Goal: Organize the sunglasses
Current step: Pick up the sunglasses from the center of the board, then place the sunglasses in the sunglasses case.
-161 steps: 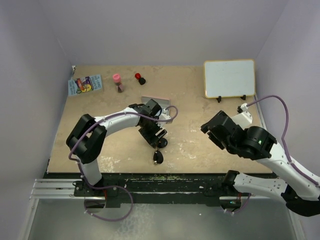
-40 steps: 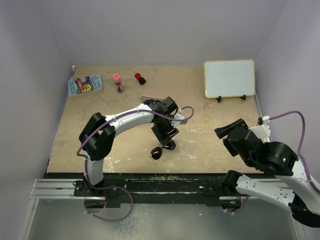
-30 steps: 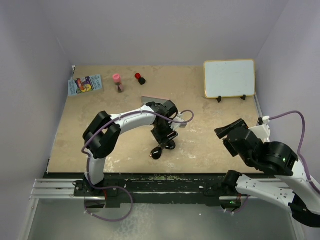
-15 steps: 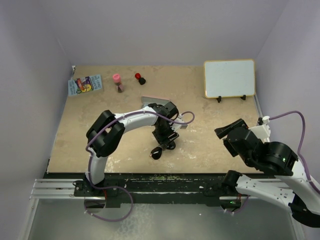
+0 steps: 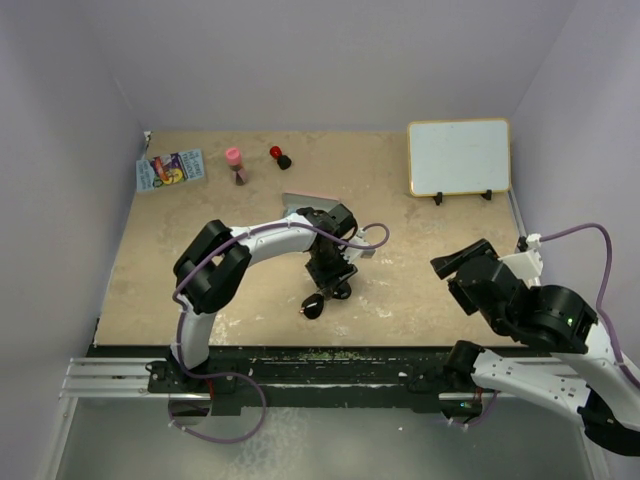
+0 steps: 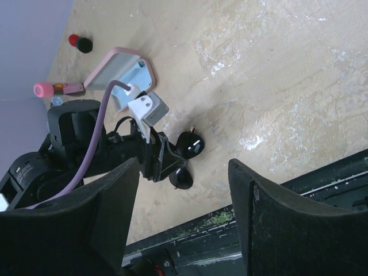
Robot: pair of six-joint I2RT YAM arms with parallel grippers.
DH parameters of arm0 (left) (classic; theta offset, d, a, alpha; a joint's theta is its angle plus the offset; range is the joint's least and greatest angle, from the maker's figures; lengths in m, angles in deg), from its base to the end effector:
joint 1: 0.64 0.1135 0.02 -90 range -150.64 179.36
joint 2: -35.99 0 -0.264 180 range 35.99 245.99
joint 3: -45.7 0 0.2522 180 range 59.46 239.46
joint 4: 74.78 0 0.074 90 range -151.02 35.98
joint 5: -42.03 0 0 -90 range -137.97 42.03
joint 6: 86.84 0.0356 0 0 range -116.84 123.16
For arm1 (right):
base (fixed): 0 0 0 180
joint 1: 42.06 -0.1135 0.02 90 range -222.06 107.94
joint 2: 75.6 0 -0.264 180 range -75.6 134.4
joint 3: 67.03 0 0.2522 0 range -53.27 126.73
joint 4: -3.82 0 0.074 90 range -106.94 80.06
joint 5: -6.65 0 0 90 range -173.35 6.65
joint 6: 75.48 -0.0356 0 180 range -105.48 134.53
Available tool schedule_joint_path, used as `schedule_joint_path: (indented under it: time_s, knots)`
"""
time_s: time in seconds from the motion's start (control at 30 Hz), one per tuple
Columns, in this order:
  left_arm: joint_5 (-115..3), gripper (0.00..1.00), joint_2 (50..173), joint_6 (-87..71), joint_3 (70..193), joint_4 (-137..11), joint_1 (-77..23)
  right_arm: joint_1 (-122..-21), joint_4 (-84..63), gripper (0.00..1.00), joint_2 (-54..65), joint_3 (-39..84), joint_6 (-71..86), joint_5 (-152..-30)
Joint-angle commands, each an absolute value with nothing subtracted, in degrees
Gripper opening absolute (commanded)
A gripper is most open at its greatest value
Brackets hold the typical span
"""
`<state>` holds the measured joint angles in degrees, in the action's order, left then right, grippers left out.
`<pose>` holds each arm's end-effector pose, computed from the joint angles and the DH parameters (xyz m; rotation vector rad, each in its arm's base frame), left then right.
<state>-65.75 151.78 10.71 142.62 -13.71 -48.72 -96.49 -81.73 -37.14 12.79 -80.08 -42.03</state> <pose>0.2540 -0.2992 0.1634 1.4546 2.6675 -0.5384 0.0626 0.0472 0.3741 1.0699 1.9192 0.6651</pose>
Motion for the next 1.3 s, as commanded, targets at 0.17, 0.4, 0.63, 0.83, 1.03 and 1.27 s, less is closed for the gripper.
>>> schedule_joint_path:
  time_s: [0.17,0.4,0.63,0.83,1.03,1.27]
  knots:
    - [-67.29,0.21,151.54,10.82,140.54,-15.37,-49.07,-96.64,-83.08,0.68,-38.01,12.12,-81.8,-38.55]
    - [-67.75,0.04,150.82,12.27,142.29,-12.89,-49.07,-96.63,-83.08,0.68,-38.61,11.77,-81.99,-38.59]
    - [-64.23,0.04,150.15,19.51,149.17,-4.81,-48.99,-96.64,-83.12,0.68,-39.47,11.68,-82.13,-38.37]
    - [-61.84,0.04,152.91,33.05,159.63,5.7,-46.0,-96.64,-83.04,0.68,-38.82,11.83,-81.99,-38.13]
    - [-63.31,0.04,155.08,43.41,171.13,9.52,-37.3,-96.62,-83.13,0.68,-38.82,12.36,-81.43,-37.52]
    - [-57.81,0.04,162.1,57.01,177.03,11.12,-34.34,-96.64,-83.05,0.68,-37.7,12.49,-81.67,-36.54]
